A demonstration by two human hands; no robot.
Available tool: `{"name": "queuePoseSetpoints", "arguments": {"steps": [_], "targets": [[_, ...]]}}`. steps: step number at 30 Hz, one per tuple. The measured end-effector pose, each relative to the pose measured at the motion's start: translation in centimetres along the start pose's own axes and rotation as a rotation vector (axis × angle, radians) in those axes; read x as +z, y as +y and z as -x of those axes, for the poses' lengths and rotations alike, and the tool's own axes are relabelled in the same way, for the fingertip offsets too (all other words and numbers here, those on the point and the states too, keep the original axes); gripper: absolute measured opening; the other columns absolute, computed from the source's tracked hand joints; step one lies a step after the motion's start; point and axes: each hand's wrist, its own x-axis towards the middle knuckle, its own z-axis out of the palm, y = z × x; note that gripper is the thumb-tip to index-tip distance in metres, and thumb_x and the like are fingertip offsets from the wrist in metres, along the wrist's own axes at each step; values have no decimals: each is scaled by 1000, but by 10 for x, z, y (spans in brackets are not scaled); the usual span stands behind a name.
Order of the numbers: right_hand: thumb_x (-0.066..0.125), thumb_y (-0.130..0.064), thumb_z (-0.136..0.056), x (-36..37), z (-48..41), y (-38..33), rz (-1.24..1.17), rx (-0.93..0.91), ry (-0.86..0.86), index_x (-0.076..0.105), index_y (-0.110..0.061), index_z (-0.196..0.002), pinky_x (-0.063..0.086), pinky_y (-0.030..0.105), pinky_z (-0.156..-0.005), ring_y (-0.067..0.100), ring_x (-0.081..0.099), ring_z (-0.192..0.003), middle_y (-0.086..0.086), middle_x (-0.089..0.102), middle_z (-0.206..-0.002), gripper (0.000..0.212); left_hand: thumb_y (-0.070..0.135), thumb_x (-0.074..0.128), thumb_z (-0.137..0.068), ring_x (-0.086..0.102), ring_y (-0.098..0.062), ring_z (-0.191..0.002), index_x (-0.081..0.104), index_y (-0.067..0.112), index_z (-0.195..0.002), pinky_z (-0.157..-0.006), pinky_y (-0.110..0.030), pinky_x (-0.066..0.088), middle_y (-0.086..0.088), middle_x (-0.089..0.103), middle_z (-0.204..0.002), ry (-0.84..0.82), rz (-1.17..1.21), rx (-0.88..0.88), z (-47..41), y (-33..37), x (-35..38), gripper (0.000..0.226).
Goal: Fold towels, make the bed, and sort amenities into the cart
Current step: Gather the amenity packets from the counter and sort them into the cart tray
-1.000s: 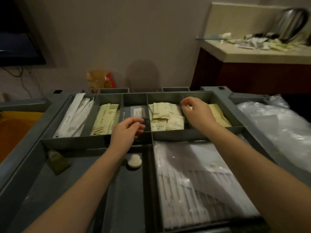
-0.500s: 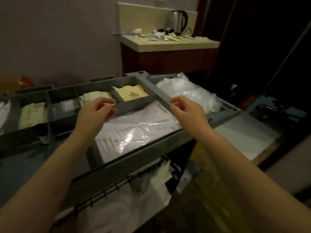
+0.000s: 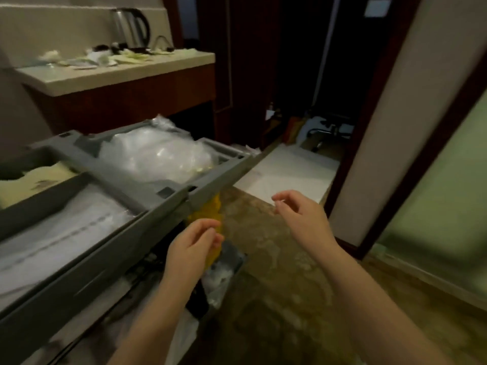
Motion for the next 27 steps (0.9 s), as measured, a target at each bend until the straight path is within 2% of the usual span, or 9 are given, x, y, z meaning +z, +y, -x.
{"name": "queuePoseSetpoints", "arguments": {"steps": [4, 9, 13, 18, 23, 27], "targets": [[51, -23, -97, -54, -45, 63, -19, 98, 42, 62, -28, -102, 41, 12, -65, 2, 59, -88, -11, 64, -95, 13, 11, 51, -95, 64, -9, -74, 66, 21, -90, -65, -18, 47, 0, 69, -79, 7, 13, -18, -57, 7, 80, 19], [50, -24, -97, -98, -115, 109, -5, 153, 2, 62, -28, -100, 43, 15, -67, 6, 59, -89, -8, 65, -95, 13, 12, 50, -95, 64, -11, -84, 65, 22, -93, -68, -17, 46, -3, 68, -88, 34, -7, -92, -111, 5, 144, 17], [49, -23, -98, -113, -177, 119, 1, 136, -37, 62, -27, -102, 44, 15, -72, 6, 59, -92, -7, 65, -98, 14, 13, 51, -95, 62, -17, -88, 63, 23, -92, -72, -25, 48, -5, 66, -91, 68, -41, -171, -162, 3, 170, 16], [50, -24, -97, -107, -267, 137, 28, 78, -74, 63, -23, -110, 38, 8, -68, -4, 53, -87, -11, 61, -101, 18, 14, 51, -95, 63, -20, -91, 63, 25, -92, -80, -32, 51, -5, 66, -94, 68, -49, -210, -246, -12, 211, 16], [50, -27, -97, -107, -389, 156, 110, 21, -81, 61, -25, -114, 38, 5, -63, -6, 52, -86, -13, 59, -102, 20, 15, 53, -95, 61, -15, -89, 61, 27, -92, -70, -22, 47, 2, 63, -92, 23, -42, -147, -367, -12, 276, 14], [51, -28, -96, -134, -494, 159, 159, 34, 6, 63, -28, -109, 38, 8, -63, -1, 55, -83, -13, 61, -94, 18, 19, 47, -98, 58, -7, -89, 60, 25, -102, -72, -21, 46, 6, 62, -94, -34, -14, -15, -486, 56, 328, 16]]}}
